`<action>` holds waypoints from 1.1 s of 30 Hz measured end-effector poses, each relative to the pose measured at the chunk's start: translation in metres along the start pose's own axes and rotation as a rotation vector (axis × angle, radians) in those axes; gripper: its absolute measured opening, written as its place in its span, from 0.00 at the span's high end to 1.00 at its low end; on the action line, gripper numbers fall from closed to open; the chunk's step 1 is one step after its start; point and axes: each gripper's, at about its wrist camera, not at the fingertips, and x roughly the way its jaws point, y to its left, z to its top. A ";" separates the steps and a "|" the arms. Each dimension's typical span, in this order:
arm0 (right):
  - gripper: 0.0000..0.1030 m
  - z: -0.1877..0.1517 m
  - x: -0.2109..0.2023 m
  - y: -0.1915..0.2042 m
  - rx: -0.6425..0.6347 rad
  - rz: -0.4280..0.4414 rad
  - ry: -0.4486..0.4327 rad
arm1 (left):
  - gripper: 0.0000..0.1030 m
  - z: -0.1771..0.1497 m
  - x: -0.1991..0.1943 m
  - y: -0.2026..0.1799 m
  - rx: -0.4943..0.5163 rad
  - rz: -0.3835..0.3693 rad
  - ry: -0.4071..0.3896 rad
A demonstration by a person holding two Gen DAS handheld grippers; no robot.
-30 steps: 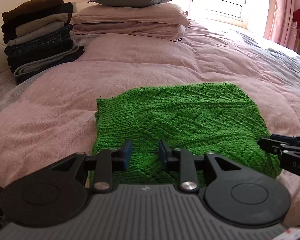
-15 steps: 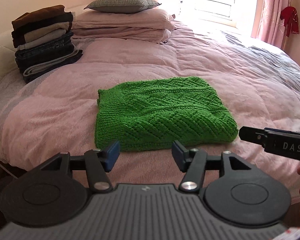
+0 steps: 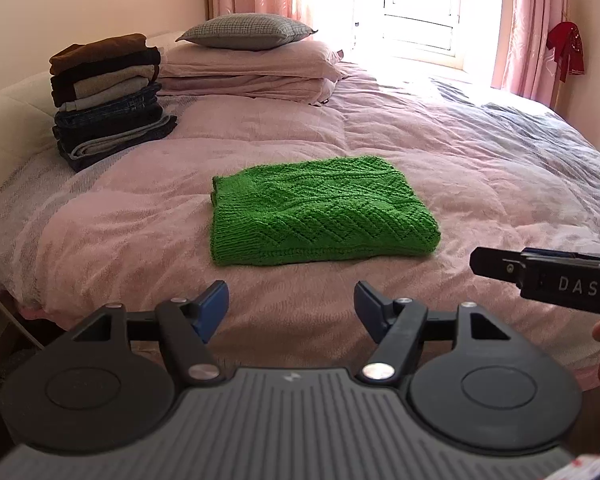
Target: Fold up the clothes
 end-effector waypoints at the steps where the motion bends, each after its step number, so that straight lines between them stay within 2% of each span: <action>1: 0.36 -0.001 -0.003 0.002 -0.004 0.001 -0.003 | 0.35 -0.001 -0.003 0.000 -0.002 0.000 -0.006; 7: 0.36 -0.005 -0.013 0.007 -0.016 -0.007 -0.018 | 0.32 -0.005 -0.017 0.001 -0.001 -0.024 -0.028; 13: 0.36 -0.006 -0.009 0.012 -0.033 -0.025 -0.001 | 0.29 -0.007 -0.013 0.007 -0.006 -0.042 -0.026; 18: 0.36 -0.006 0.002 0.011 -0.047 -0.040 0.030 | 0.26 -0.006 0.000 0.012 -0.024 -0.043 -0.006; 26: 0.36 -0.007 0.038 -0.005 -0.046 -0.038 0.091 | 0.15 -0.004 0.029 0.024 -0.045 -0.065 0.014; 33: 0.36 -0.001 0.072 -0.035 0.058 -0.035 0.152 | 0.15 -0.001 0.063 0.047 -0.096 -0.053 0.048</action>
